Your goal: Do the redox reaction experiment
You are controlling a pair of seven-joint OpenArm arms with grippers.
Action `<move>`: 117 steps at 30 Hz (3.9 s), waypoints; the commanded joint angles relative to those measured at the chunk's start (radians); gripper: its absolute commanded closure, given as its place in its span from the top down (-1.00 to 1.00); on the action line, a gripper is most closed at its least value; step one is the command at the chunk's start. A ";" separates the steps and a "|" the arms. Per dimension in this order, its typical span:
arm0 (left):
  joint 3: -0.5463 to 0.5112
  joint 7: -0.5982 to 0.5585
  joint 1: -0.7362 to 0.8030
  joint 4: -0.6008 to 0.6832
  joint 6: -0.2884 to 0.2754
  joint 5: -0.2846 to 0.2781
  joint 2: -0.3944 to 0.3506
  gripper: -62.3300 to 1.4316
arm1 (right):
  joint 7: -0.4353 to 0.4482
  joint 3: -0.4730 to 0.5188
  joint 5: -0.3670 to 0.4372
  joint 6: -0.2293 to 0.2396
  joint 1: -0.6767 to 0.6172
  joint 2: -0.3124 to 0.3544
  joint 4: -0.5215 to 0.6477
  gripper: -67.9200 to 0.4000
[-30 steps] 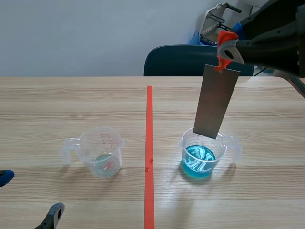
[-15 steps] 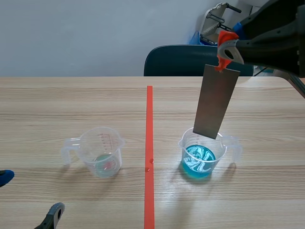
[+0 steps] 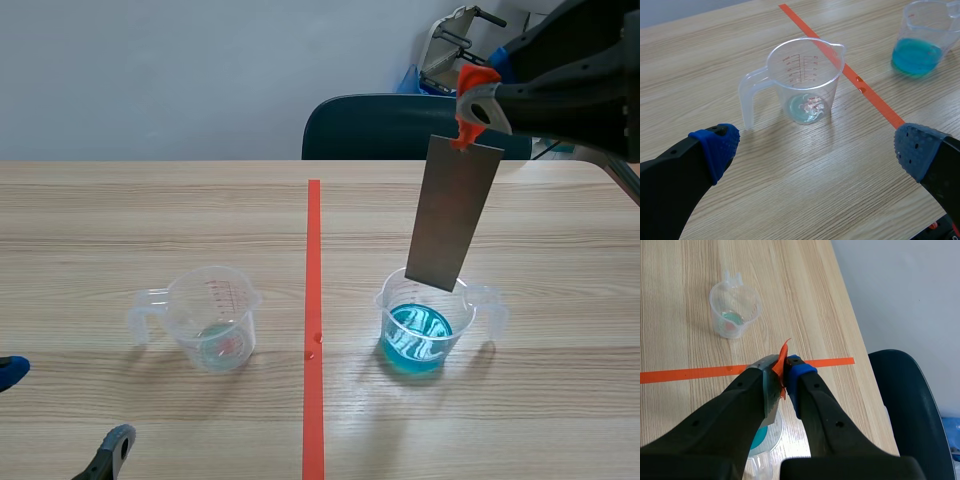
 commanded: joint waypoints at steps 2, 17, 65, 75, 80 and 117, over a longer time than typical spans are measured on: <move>0.004 -0.018 0.000 0.018 -0.002 -0.003 -0.003 1.00 | 0.011 0.021 0.012 0.006 0.011 0.002 -0.002 -0.96; 0.004 -0.018 0.000 0.018 -0.002 -0.003 -0.003 1.00 | 0.011 0.021 0.012 0.006 0.012 0.002 -0.002 -0.96; 0.004 -0.018 0.000 0.018 -0.002 -0.003 -0.003 1.00 | -0.013 -0.001 -0.008 0.006 0.090 -0.100 -0.002 -0.97; 0.004 -0.018 0.000 0.018 -0.002 -0.003 -0.003 1.00 | -0.170 -0.224 -0.008 0.006 0.311 -0.245 -0.002 -0.97; 0.004 -0.017 0.000 0.018 -0.002 -0.003 -0.003 1.00 | -0.262 -0.345 -0.008 0.006 0.414 -0.356 -0.003 -0.97; 0.004 -0.018 0.000 0.018 -0.002 -0.002 -0.003 1.00 | -0.554 -0.646 -0.019 0.006 0.655 -0.868 -0.262 -0.96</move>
